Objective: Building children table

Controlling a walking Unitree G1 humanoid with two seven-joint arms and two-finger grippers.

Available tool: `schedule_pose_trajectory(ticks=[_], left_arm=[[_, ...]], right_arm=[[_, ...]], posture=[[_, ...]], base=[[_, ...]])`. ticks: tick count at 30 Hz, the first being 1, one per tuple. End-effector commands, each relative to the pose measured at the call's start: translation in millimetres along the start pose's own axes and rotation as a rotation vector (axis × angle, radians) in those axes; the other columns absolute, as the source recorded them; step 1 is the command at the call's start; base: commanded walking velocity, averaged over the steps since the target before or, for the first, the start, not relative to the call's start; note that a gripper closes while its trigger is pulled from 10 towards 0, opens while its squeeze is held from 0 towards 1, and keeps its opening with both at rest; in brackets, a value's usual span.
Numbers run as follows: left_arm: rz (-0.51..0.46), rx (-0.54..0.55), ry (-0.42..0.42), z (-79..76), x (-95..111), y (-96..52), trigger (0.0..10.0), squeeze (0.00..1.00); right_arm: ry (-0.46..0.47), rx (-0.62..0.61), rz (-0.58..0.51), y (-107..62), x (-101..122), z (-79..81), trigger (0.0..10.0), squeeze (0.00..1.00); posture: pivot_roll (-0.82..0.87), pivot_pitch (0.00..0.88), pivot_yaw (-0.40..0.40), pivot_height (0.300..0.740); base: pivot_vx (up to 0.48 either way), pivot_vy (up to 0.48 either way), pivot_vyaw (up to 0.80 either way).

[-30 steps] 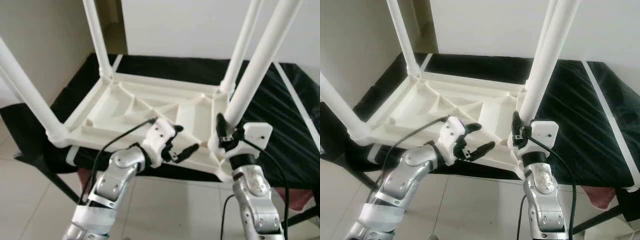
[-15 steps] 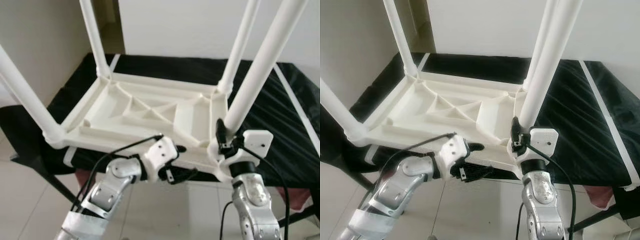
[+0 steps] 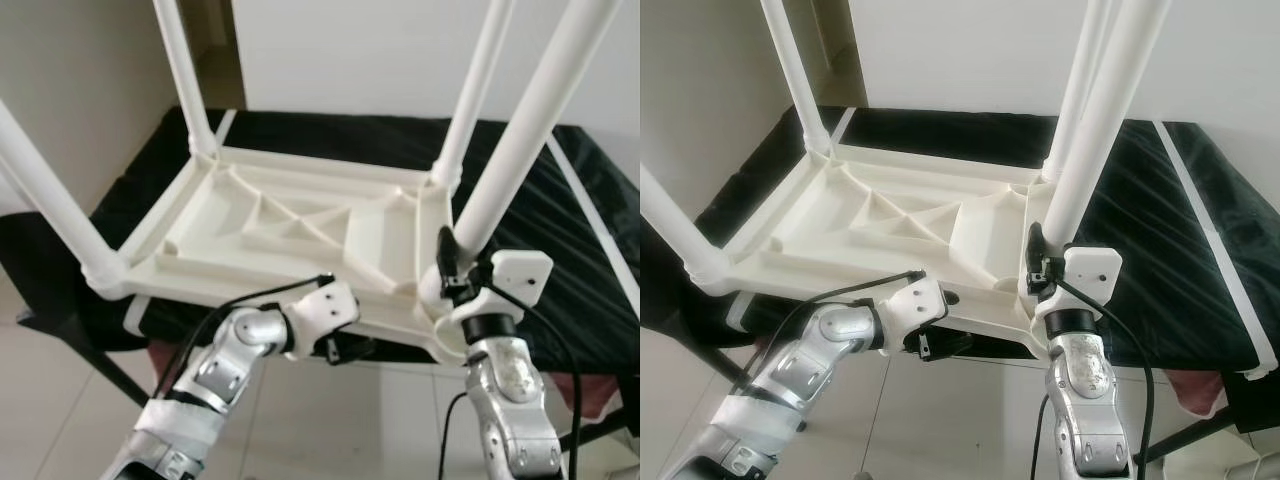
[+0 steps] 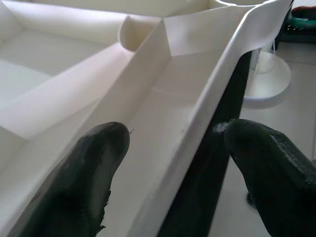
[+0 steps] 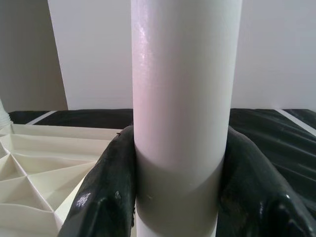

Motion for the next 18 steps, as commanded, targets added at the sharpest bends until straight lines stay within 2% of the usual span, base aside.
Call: schedule_pose_trajectory(ticks=[1,2,3,5,6,11,12,14,15,16,18], left_arm=[[0.08,0.217,0.03,23.0,-10,-0.3,10.0,0.0],[0.095,0.252,0.035,29.6,-12,0.0,10.0,0.0],[0.095,0.252,0.035,29.6,-12,0.0,10.0,0.0],[0.124,0.338,0.04,46.9,-15,-1.4,10.0,0.0],[0.124,0.338,0.04,46.9,-15,-1.4,10.0,0.0],[0.18,0.523,0.002,86.0,-23,-11.3,10.0,0.0],[0.18,0.523,0.002,86.0,-23,-11.3,10.0,0.0],[0.194,0.603,-0.014,101.3,-24,-16.9,10.0,0.0],[0.194,0.603,-0.014,101.3,-24,-16.9,10.0,0.0],[0.2,0.658,-0.038,111.3,-26,-21.5,10.0,0.0],[0.2,0.668,-0.048,113.5,-26,-22.5,10.0,0.0]], right_arm=[[-0.003,0.001,-0.028,2.1,5,-0.4,10.0,0.0],[-0.003,0.0,-0.029,2.4,5,-0.6,10.0,0.0],[-0.003,0.0,-0.029,2.4,5,-0.6,10.0,0.0],[-0.001,-0.002,-0.028,2.6,5,-1.1,10.0,0.0],[-0.001,-0.002,-0.028,2.6,5,-1.1,10.0,0.0],[-0.003,-0.02,-0.022,3.1,2,-5.5,10.0,0.0],[-0.003,-0.02,-0.022,3.1,2,-5.5,10.0,0.0],[-0.009,-0.032,-0.026,5.0,2,-10.0,10.0,0.0],[-0.009,-0.032,-0.026,5.0,2,-10.0,10.0,0.0],[-0.018,-0.045,-0.033,7.0,4,-15.4,10.0,0.0],[-0.022,-0.05,-0.036,7.6,5,-17.7,10.0,0.0]], posture=[[-0.03,0.023,-0.004,0.74],[-0.03,0.022,-0.004,0.74],[-0.03,0.022,-0.004,0.74],[-0.03,0.02,-0.003,0.74],[-0.03,0.02,-0.003,0.74],[-0.03,0.017,0.0,0.74],[-0.03,0.017,0.0,0.74],[-0.03,0.016,0.004,0.74],[-0.03,0.016,0.004,0.74],[-0.04,0.015,0.005,0.74],[-0.04,0.015,0.005,0.74]], base=[[0.0,0.0,0.0],[0.0,0.0,0.0],[0.0,0.0,0.0],[0.0,0.0,0.0],[0.0,0.0,0.0],[0.0,0.0,0.0],[0.0,0.0,0.0],[0.0,0.0,0.0],[0.0,0.0,0.0],[0.0,0.0,0.0],[0.0,0.0,0.0]])
Point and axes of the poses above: a point about 5 cm out from each wrist's last joint towards the gripper, its own y axis pointing out of the wrist towards the gripper, its own x axis along the axis of the wrist's last joint, z = x × y, the point moved 5 cm from there along y, pointing out of the wrist towards the gripper, and after that the axes turned 13 degrees about y, right-handed, at the moved point
